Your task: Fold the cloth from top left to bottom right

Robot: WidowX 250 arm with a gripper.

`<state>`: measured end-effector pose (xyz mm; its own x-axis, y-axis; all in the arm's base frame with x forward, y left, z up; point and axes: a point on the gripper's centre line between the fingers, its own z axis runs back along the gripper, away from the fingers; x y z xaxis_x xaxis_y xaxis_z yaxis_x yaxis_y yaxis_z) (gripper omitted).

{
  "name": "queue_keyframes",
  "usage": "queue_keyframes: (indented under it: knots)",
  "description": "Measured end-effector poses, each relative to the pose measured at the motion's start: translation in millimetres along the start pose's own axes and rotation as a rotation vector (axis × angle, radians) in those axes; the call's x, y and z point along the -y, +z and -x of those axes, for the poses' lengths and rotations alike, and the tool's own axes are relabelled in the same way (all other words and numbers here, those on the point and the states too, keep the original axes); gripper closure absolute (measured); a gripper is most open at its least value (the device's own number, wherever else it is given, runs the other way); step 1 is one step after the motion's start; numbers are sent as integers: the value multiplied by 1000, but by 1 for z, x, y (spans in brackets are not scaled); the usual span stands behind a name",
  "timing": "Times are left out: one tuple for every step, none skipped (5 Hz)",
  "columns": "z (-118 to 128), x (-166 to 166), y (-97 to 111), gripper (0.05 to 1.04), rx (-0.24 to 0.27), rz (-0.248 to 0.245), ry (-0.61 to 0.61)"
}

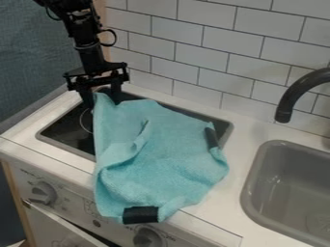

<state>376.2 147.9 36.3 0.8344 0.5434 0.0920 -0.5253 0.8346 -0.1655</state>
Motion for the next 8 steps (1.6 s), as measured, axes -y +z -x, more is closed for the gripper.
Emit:
queue_keyframes:
  knots:
    - [0, -3, 0, 748, 1, -20, 13]
    - [4, -4, 0, 948, -24, -31, 25]
    - [4, -6, 2, 1023, -32, -42, 42]
    - [2, -2, 9, 1031, -42, -33, 23]
    - [3, 10, 14, 1031, -33, -20, -21]
    - [16, 37, 37, 1031, 14, 4, -118]
    - [40, 71, 49, 1031, 42, 9, -255]
    - [65, 90, 57, 1031, 54, 5, -364]
